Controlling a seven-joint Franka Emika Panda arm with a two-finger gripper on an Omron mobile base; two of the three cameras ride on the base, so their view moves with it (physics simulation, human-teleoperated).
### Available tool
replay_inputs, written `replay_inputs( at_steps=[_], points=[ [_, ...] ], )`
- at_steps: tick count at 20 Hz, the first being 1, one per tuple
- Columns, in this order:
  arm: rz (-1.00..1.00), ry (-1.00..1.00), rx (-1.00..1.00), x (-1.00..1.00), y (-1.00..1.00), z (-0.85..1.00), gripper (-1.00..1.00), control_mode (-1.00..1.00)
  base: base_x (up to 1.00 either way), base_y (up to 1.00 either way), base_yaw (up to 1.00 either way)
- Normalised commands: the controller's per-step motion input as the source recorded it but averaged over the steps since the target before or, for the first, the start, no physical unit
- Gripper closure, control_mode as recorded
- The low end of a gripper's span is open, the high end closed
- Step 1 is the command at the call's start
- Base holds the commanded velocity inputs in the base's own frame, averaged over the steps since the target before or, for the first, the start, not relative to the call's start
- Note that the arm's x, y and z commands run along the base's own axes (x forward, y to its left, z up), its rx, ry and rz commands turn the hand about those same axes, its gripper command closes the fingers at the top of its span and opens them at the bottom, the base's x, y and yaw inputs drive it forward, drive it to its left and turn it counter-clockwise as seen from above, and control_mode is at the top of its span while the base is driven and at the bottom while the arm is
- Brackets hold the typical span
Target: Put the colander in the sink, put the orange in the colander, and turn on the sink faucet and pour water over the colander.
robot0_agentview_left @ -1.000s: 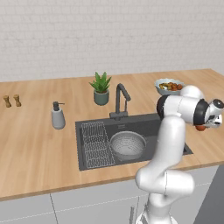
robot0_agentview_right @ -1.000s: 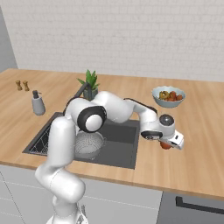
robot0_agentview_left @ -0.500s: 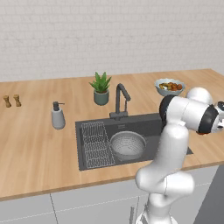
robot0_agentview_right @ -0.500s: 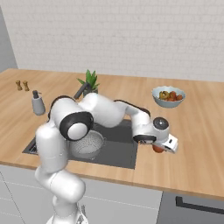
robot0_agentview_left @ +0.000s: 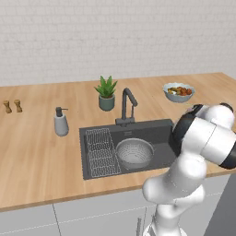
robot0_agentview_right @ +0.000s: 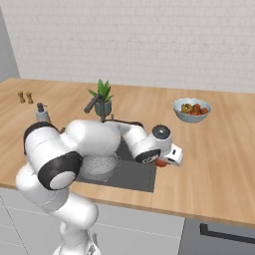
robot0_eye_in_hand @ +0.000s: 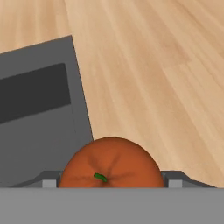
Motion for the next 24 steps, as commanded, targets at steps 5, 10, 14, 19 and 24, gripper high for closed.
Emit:
replay_inputs(
  at_steps=[5,10,14,19,24],
  points=[
    [0.12,0.09,0.03,-0.09,0.57,0.5,1.0,-1.0,0.0,0.0,0.0],
    [0.14,0.12,0.06,-0.17,0.55,0.38,1.0,-1.0,0.0,0.0,0.0],
    [0.13,0.12,0.09,-0.1,0.51,0.34,1.0,-1.0,0.0,0.0,0.0],
    [0.13,0.09,0.06,-0.06,0.65,0.05,1.0,-1.0,0.0,0.0,0.0],
    [0.14,0.01,0.08,0.0,0.69,-0.09,1.0,-1.0,0.0,0.0,0.0]
  ],
)
